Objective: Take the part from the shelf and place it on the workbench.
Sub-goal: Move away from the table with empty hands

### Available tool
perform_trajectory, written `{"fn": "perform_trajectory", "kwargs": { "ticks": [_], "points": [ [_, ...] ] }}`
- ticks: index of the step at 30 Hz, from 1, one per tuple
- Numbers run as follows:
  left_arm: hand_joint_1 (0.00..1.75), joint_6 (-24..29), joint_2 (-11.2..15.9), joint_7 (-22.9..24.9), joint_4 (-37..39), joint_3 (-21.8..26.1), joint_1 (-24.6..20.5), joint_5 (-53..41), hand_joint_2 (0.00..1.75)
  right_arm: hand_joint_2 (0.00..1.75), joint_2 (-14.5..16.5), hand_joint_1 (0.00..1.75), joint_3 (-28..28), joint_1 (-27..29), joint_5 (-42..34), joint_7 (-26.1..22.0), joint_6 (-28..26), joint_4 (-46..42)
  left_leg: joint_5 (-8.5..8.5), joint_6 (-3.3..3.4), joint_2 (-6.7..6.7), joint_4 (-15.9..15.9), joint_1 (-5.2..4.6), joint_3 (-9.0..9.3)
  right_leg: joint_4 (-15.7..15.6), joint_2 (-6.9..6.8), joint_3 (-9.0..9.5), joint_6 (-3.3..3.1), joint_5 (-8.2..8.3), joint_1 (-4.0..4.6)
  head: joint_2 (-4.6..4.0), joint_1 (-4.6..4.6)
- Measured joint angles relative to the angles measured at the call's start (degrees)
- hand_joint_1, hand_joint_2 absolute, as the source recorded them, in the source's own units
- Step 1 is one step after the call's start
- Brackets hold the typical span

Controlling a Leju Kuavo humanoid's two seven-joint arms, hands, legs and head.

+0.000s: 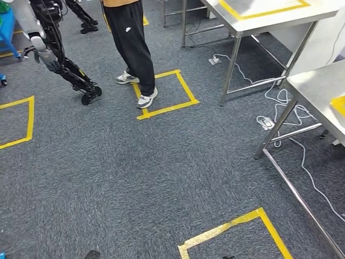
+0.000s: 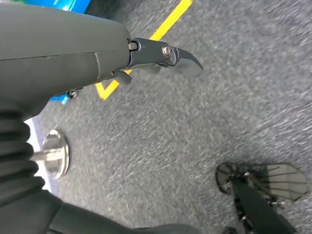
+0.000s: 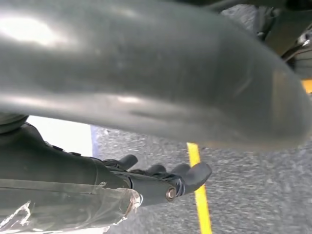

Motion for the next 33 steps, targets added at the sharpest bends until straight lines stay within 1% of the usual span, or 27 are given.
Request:
{"fn": "perform_trajectory", "kwargs": {
  "ticks": [1,2,4,6,7,8,9,11,13,14,15,16,18,19,20,21,22,23,24,25,26,27,28,29,31,32,33],
  "points": [
    [0.00,-0.1,0.0,0.1,0.0,0.2,0.2,0.0,0.00,0.00,0.0,0.00,0.0,0.0,0.0,0.0,0.0,0.0,-0.18,-0.26,0.91,0.2,-0.02,-0.23,-0.1,-0.66,0.02,-0.44,0.16,0.09,0.00,-0.05],
    [0.00,-0.2,0.1,0.1,0.0,0.3,0.2,0.0,0.00,0.00,0.0,0.00,0.0,0.0,0.0,-0.1,0.0,0.0,-0.97,-0.48,2.41,1.3,-0.09,-0.81,-0.3,-1.40,0.06,-0.87,0.32,0.15,0.00,-0.26],
    [0.00,-0.3,0.0,0.1,0.0,0.4,0.0,-0.1,0.00,0.00,0.0,0.00,0.0,0.1,0.0,-0.2,0.0,0.0,-4.26,-0.75,5.95,6.7,-0.28,-3.40,-0.4,-3.09,0.08,-1.43,0.42,0.38,0.00,-0.65],
    [0.00,-0.5,-0.1,-0.3,0.0,0.4,-0.2,-0.2,0.00,0.00,0.0,0.00,0.0,0.2,0.0,-0.2,0.0,0.0,-7.35,-0.94,6.87,13.7,-0.24,-6.64,-0.5,-4.99,0.03,-1.66,0.33,0.63,0.00,-0.77],
    [0.00,-0.6,-0.1,-0.6,0.0,0.4,-0.1,-0.1,0.00,0.00,0.0,0.00,0.0,0.2,0.0,-0.2,-0.1,0.0,-7.60,-0.97,6.94,15.4,-0.23,-7.29,-0.5,-5.87,0.02,-1.71,0.30,0.69,0.00,-0.78],
    [0.00,-0.8,-0.1,-0.9,0.0,0.5,0.0,-0.1,0.00,0.00,0.0,0.00,0.0,0.2,0.0,-0.2,-0.1,0.0,-6.85,-0.96,7.04,15.1,-0.23,-6.92,-0.5,-6.66,0.03,-1.71,0.27,0.71,0.00,-0.78],
    [0.00,-0.8,0.0,-1.0,0.0,0.5,0.0,0.0,0.00,0.00,0.0,0.00,0.0,0.1,0.0,-0.2,-0.1,0.0,-5.31,-0.90,7.33,12.7,-0.24,-5.48,-0.4,-7.37,0.09,-1.66,0.23,0.72,0.00,-0.78],
    [0.00,-1.0,0.0,-1.0,0.0,0.7,-0.1,0.0,0.00,0.00,0.0,0.00,0.0,0.1,0.0,-0.3,-0.1,0.0,-2.36,-0.68,9.61,5.4,-0.43,-1.26,-0.3,-8.67,0.27,-1.31,-0.03,0.91,0.00,-0.81],
    [0.00,-1.3,-0.1,-0.8,0.0,0.7,-0.3,0.0,0.00,0.00,-0.1,0.00,0.1,0.0,0.1,-0.4,0.0,0.0,-1.49,-0.11,11.44,0.9,-0.76,1.10,-0.3,-9.89,0.46,-0.73,-0.31,1.25,0.00,-0.78],
    [0.00,-1.3,-0.1,-0.6,0.0,0.7,-0.4,-0.1,0.00,0.00,-0.1,0.00,0.1,0.0,0.1,-0.4,0.0,0.0,-1.62,0.19,11.38,0.3,-0.93,1.27,-0.3,-10.51,0.57,-0.44,-0.40,1.39,0.00,-0.74],
    [0.00,-1.4,-0.1,-0.4,0.0,0.8,-0.3,-0.1,0.00,0.00,-0.1,0.00,0.1,-0.1,0.1,-0.4,0.0,0.0,-1.55,0.59,10.72,0.3,-0.91,1.15,-0.4,-11.09,0.77,-0.20,-0.44,1.38,0.00,-0.70],
    [0.00,-1.4,-0.1,-0.3,0.0,0.8,-0.1,-0.2,0.00,0.00,-0.1,0.00,0.1,-0.3,0.1,-0.4,0.0,0.0,-1.46,0.89,10.11,0.2,-0.82,1.16,-0.3,-10.81,0.83,0.13,-0.69,1.29,0.00,-0.69],
    [0.00,-1.4,-0.1,0.0,0.0,0.8,0.0,-0.2,0.00,0.00,-0.1,0.00,0.2,-0.4,0.1,-0.3,0.0,0.0,-1.22,1.58,8.89,-0.1,-0.54,1.23,2.6,-8.11,-0.38,0.72,-2.57,1.03,0.00,-0.44],
    [0.00,-1.4,-0.1,0.1,0.0,0.8,-0.1,-0.2,0.00,0.00,-0.1,0.00,0.2,-0.4,0.2,-0.3,0.0,0.0,-1.14,1.86,8.24,-0.1,-0.43,1.22,5.9,-6.29,-1.95,0.95,-4.25,0.91,0.00,-0.27],
    [0.00,-1.4,-0.1,0.1,0.0,0.8,-0.2,-0.3,0.00,0.00,-0.1,0.00,0.3,-0.2,0.2,-0.2,0.0,0.0,-1.11,2.06,7.51,-0.1,-0.40,1.18,9.9,-5.12,-3.89,1.04,-6.01,0.85,0.00,-0.12],
    [0.00,-1.4,-0.1,0.1,0.0,0.8,-0.3,-0.3,0.00,0.00,-0.1,0.00,0.3,-0.1,0.2,-0.1,0.0,0.0,-1.09,2.16,6.72,-0.1,-0.40,1.16,13.6,-4.60,-5.76,1.11,-7.33,0.82,0.00,-0.04],
    [0.00,-1.4,-0.2,0.1,0.0,0.8,-0.2,-0.3,0.00,0.00,-0.1,0.00,0.3,0.0,0.3,-0.1,0.0,0.0,-1.08,2.17,5.90,-0.1,-0.39,1.17,15.7,-4.38,-7.00,1.13,-7.71,0.82,0.00,-0.01],
    [0.00,-1.3,-0.2,0.2,0.0,0.8,-0.1,-0.3,0.00,0.00,-0.1,0.00,0.3,0.1,0.3,0.0,0.0,0.0,-1.05,2.12,5.07,-0.1,-0.37,1.20,15.8,-4.27,-7.27,1.12,-7.00,0.80,0.00,0.02],
    [0.00,-1.3,-0.2,0.2,0.0,0.8,0.0,-0.4,0.00,0.00,-0.1,0.00,0.3,0.2,0.3,0.1,0.0,0.0,-0.99,2.02,4.23,-0.1,-0.31,1.24,13.6,-4.03,-6.40,1.09,-5.30,0.73,0.00,0.02],
    [0.00,-1.3,-0.2,0.2,0.0,0.8,0.0,-0.4,0.00,0.00,-0.1,0.00,0.3,0.2,0.4,0.1,0.0,0.0,-0.93,1.84,3.38,-0.1,-0.24,1.26,9.8,-3.11,-4.69,1.13,-3.14,0.53,0.00,0.03],
    [0.00,-1.3,-0.2,0.2,0.0,0.8,0.0,-0.5,0.00,0.00,-0.1,0.00,0.4,0.2,0.4,0.1,0.0,0.0,-0.89,1.55,2.57,0.0,-0.27,1.19,5.8,-1.37,-2.86,1.21,-1.51,0.22,0.00,0.08],
    [0.00,-1.3,-0.2,0.2,0.0,0.8,-0.1,-0.6,0.00,0.00,0.0,0.00,0.4,0.2,0.4,0.2,0.0,0.0,-0.81,1.21,1.78,0.1,-0.29,1.03,2.6,0.10,-1.31,1.10,-0.40,-0.07,0.00,0.10],
    [0.00,-1.3,-0.2,0.3,0.0,0.8,-0.2,-0.7,0.00,0.00,0.0,0.00,0.4,0.1,0.4,0.1,0.1,0.0,-0.68,0.82,1.12,0.1,-0.30,0.82,0.8,1.26,-0.45,0.89,-0.01,-0.24,0.00,0.15],
    [0.00,-1.4,-0.2,0.3,0.0,0.8,-0.1,-0.8,0.00,0.00,0.0,0.00,0.4,0.1,0.4,0.1,0.1,0.0,-0.47,0.37,0.46,0.1,-0.25,0.59,0.3,1.57,-0.21,0.51,-0.08,-0.20,0.00,0.19],
    [0.00,-1.5,-0.2,0.6,0.0,0.8,0.2,-0.9,0.00,0.00,0.0,0.00,0.5,0.1,0.5,0.1,0.2,0.0,-0.09,-0.38,-0.34,-0.2,0.04,0.25,0.1,0.10,-0.15,-0.52,0.27,0.01,0.00,0.22],
    [0.00,-1.5,-0.2,0.6,0.0,0.8,0.3,-0.9,0.00,0.00,0.0,0.00,0.5,0.1,0.5,0.1,0.2,0.0,-0.47,-0.66,0.56,0.2,0.01,-0.09,-0.2,-0.66,-0.09,-0.99,0.47,0.04,0.00,0.06],
    [0.00,-1.6,-0.2,0.7,0.0,0.8,0.3,-1.0,0.00,0.00,0.0,0.00,0.5,0.1,0.6,0.0,0.2,0.0,-1.53,-0.85,2.07,1.7,-0.09,-0.87,-0.4,-1.52,-0.03,-1.40,0.64,0.05,0.00,-0.19]
  ]
}}
